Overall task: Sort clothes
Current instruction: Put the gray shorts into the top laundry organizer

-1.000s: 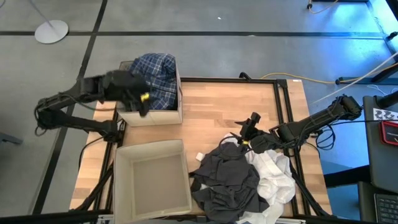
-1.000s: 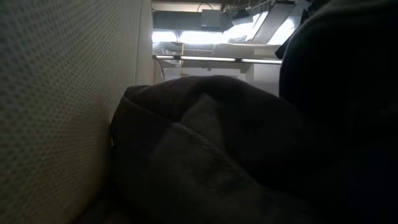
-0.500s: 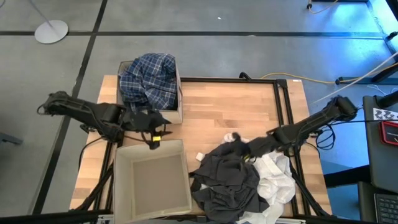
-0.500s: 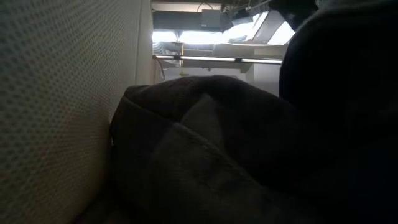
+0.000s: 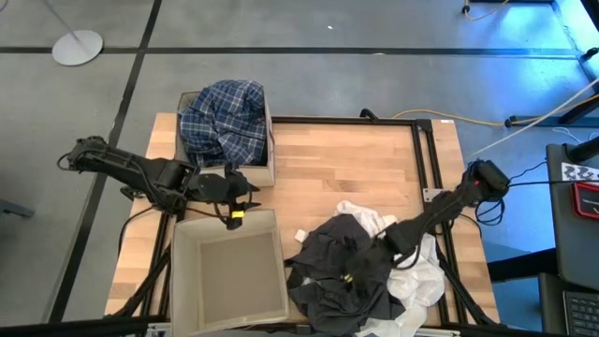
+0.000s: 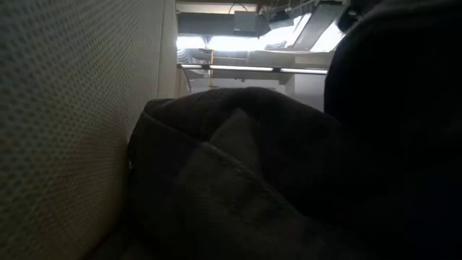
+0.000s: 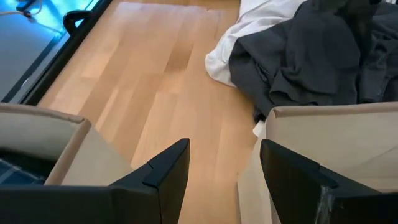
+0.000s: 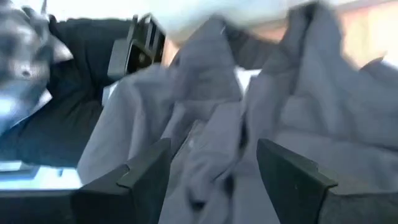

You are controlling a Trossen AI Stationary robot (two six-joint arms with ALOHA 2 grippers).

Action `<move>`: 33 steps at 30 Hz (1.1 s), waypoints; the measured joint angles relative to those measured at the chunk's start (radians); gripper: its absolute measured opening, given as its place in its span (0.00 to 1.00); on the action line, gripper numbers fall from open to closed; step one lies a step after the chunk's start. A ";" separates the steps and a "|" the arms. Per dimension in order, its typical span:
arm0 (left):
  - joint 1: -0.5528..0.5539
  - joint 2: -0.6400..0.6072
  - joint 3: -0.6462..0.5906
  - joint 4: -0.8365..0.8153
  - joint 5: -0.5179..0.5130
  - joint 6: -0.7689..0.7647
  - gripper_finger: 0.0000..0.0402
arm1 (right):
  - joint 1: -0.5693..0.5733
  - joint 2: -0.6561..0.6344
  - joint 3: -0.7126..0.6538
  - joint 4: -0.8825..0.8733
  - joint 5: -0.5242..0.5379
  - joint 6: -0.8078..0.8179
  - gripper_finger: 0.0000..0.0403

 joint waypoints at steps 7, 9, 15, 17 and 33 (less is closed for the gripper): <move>0.000 0.000 0.000 0.006 -0.036 0.025 0.46 | 0.059 0.057 0.037 -0.106 0.003 0.134 0.60; 0.000 0.000 0.000 0.001 -0.063 0.020 0.46 | 0.073 0.067 0.038 -0.122 0.017 0.158 0.60; 0.000 -0.001 0.000 0.005 -0.081 0.019 0.46 | 0.086 0.118 0.038 -0.208 0.125 0.095 0.60; 0.000 -0.001 0.000 0.004 -0.081 0.018 0.46 | 0.084 0.141 0.039 -0.216 0.157 0.047 0.60; 0.000 -0.001 0.000 0.001 -0.081 0.024 0.46 | -0.005 0.249 0.037 -0.352 0.344 -0.090 0.29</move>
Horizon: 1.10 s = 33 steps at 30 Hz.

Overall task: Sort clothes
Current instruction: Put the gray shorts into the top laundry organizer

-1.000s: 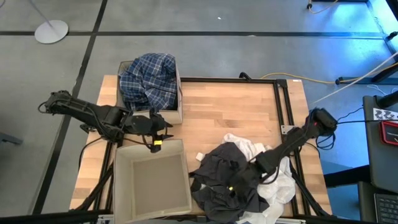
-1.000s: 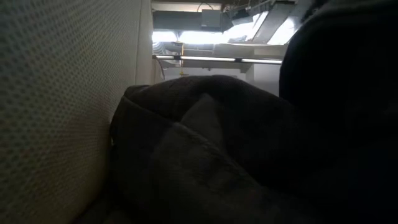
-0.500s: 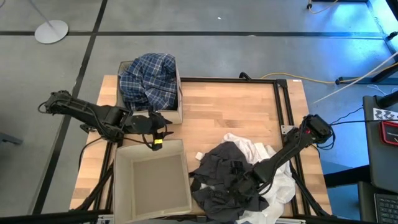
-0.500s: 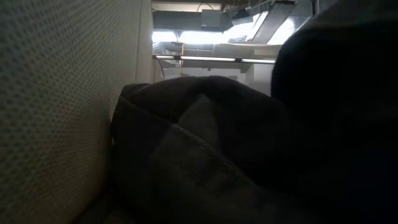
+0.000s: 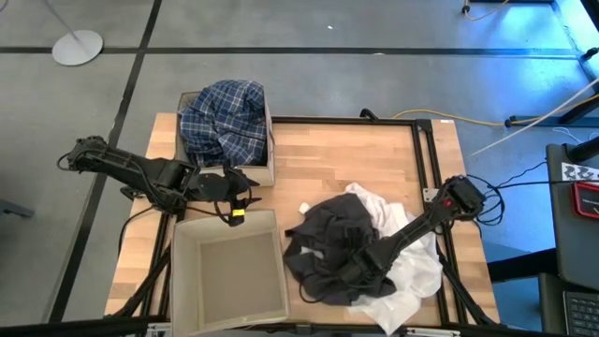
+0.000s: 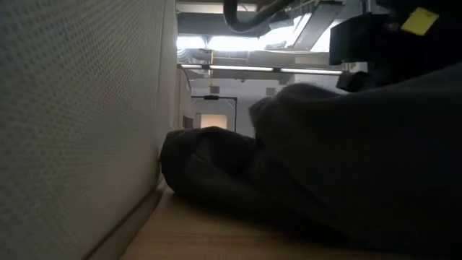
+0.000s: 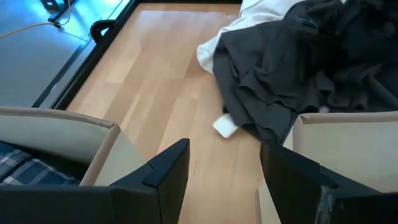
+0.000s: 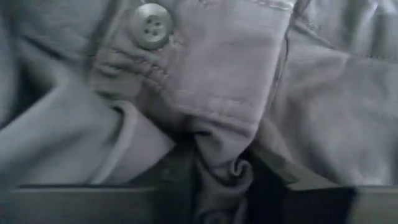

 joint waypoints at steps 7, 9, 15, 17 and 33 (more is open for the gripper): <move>0.000 0.000 0.000 0.000 0.000 -0.004 0.46 | 0.007 -0.057 0.060 -0.095 0.021 -0.045 0.04; 0.000 0.000 0.000 0.000 0.000 -0.004 0.46 | 0.010 -0.079 0.086 -0.128 0.047 -0.046 0.07; 0.000 0.000 0.000 0.001 0.000 -0.006 0.46 | 0.010 -0.153 0.197 -0.267 0.158 -0.058 0.07; 0.000 0.000 0.000 0.001 0.000 -0.006 0.46 | 0.010 -0.173 0.234 -0.319 0.201 -0.075 0.04; 0.000 0.000 0.000 0.008 0.005 -0.028 0.46 | -0.098 -0.351 0.431 -0.510 0.676 -0.226 0.05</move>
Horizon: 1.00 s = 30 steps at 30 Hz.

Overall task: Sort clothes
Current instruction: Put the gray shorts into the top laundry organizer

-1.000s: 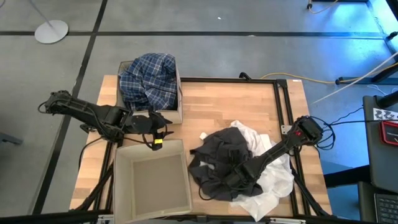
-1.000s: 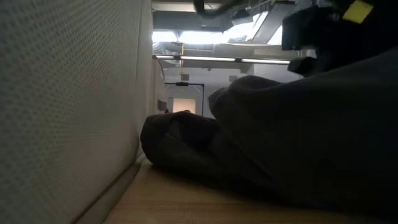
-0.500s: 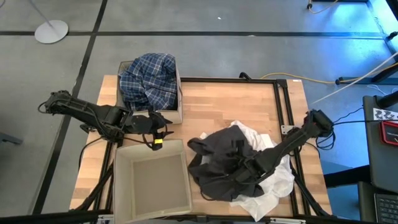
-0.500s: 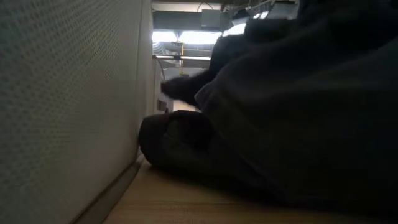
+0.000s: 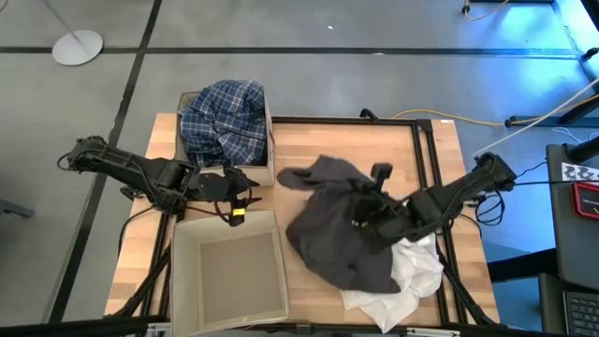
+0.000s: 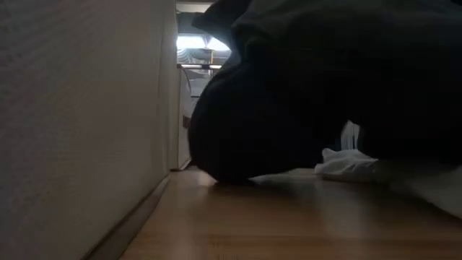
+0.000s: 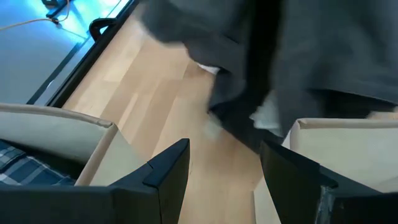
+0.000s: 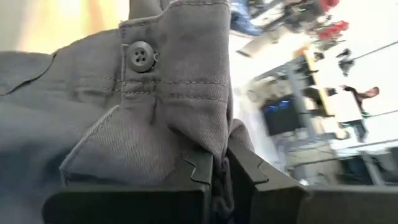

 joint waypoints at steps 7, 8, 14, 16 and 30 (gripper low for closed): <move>0.014 0.000 0.000 0.004 0.002 -0.001 0.46 | -0.107 -0.042 0.003 0.133 0.067 -0.212 0.06; 0.021 0.000 0.000 0.005 0.002 -0.003 0.46 | -0.122 -0.042 0.003 0.156 0.065 -0.245 0.06; 0.054 0.000 0.005 0.059 0.002 0.030 0.46 | -0.191 -0.043 0.003 0.280 -0.019 -0.391 0.06; 0.061 0.001 0.021 0.070 0.004 0.055 0.46 | -0.210 -0.043 0.002 0.306 -0.068 -0.400 0.06; 0.077 0.028 0.071 0.458 0.004 0.471 0.46 | -0.274 -0.043 -0.118 0.566 -0.294 -0.498 0.06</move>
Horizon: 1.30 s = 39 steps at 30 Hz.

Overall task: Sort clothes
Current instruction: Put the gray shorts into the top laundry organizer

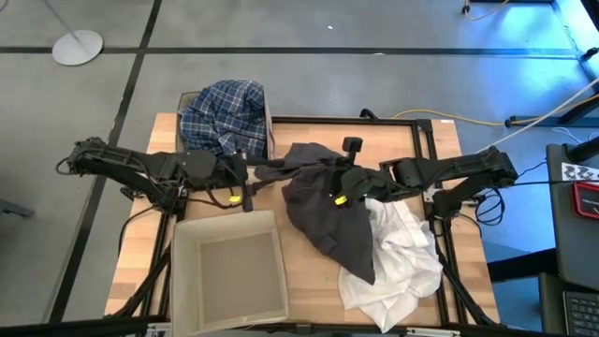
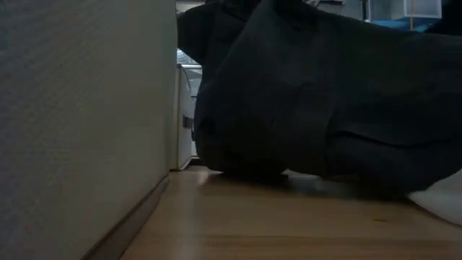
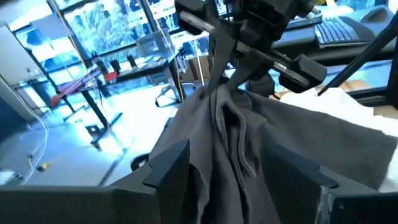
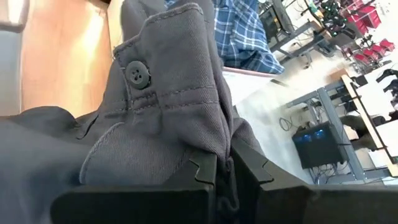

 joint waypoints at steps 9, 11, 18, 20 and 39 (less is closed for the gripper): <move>0.020 0.015 0.001 0.040 0.007 0.018 0.60 | -0.007 0.006 -0.014 0.030 -0.038 -0.006 0.06; 0.026 0.029 0.004 0.041 0.010 0.012 0.64 | -0.011 0.008 -0.015 0.041 -0.047 -0.017 0.06; 0.047 0.124 0.023 0.130 0.070 0.022 0.70 | -0.012 0.008 -0.015 0.152 -0.084 -0.058 0.06; 0.050 0.156 0.022 0.139 0.071 0.034 0.70 | -0.012 0.008 -0.015 0.180 -0.091 -0.070 0.06; 0.107 0.222 0.025 0.178 0.243 0.036 0.59 | -0.013 0.008 -0.016 0.396 -0.196 -0.234 0.06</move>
